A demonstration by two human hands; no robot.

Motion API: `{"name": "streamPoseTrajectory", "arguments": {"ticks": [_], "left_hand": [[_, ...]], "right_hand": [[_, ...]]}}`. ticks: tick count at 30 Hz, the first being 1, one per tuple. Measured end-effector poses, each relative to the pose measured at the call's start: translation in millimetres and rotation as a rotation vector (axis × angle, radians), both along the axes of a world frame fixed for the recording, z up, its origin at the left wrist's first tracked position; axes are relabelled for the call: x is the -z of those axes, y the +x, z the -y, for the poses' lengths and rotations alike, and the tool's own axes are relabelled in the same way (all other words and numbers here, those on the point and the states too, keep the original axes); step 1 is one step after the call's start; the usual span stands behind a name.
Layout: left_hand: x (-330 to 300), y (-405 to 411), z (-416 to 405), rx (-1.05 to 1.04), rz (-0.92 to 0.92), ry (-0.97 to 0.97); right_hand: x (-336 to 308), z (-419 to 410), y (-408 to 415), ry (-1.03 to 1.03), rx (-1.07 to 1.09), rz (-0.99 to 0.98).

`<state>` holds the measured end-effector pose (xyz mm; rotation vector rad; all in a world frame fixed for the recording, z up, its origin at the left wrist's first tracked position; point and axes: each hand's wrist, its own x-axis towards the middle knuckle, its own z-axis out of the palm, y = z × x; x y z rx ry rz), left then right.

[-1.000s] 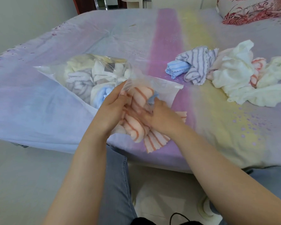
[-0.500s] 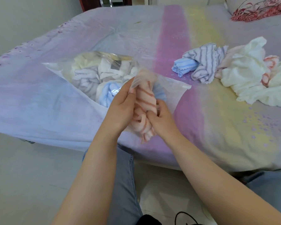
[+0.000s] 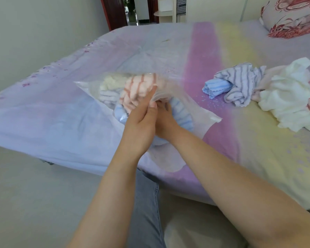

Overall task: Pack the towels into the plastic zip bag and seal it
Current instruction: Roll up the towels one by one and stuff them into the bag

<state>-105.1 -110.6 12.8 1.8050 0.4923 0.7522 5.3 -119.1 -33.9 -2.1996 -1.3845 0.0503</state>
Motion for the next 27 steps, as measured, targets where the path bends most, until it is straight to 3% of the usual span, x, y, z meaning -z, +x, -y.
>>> {"name": "streamPoseTrajectory", "arguments": {"ticks": [2,6,8,12,14,18,22,24,27], "left_hand": [[-5,-2,1,0.01,0.022,-0.052],[-10,-4,-8,-0.062,0.072,-0.128],[-10,-2,-12,-0.079,0.084,-0.126],[-9,6,-13,-0.048,0.116,-0.105],[-8,9,-9,-0.04,0.115,-0.12],[-9,13,2,-0.035,0.112,-0.086],[-13,14,-3,-0.038,0.078,-0.043],[-14,14,-10,-0.049,0.099,-0.066],[-10,17,-17,-0.074,0.091,-0.059]], "right_hand": [[-15,-18,0,-0.211,-0.016,-0.004],[-10,-48,9,-0.376,-0.024,0.045],[5,-45,7,-0.242,-0.051,0.022],[40,-8,-2,0.284,0.043,0.129],[47,3,-3,0.345,0.044,0.166],[35,-27,9,0.122,0.089,0.206],[15,-67,27,-0.146,0.102,0.083],[13,-71,30,-0.176,0.075,0.039],[26,-59,26,-0.047,0.006,0.093]]}}
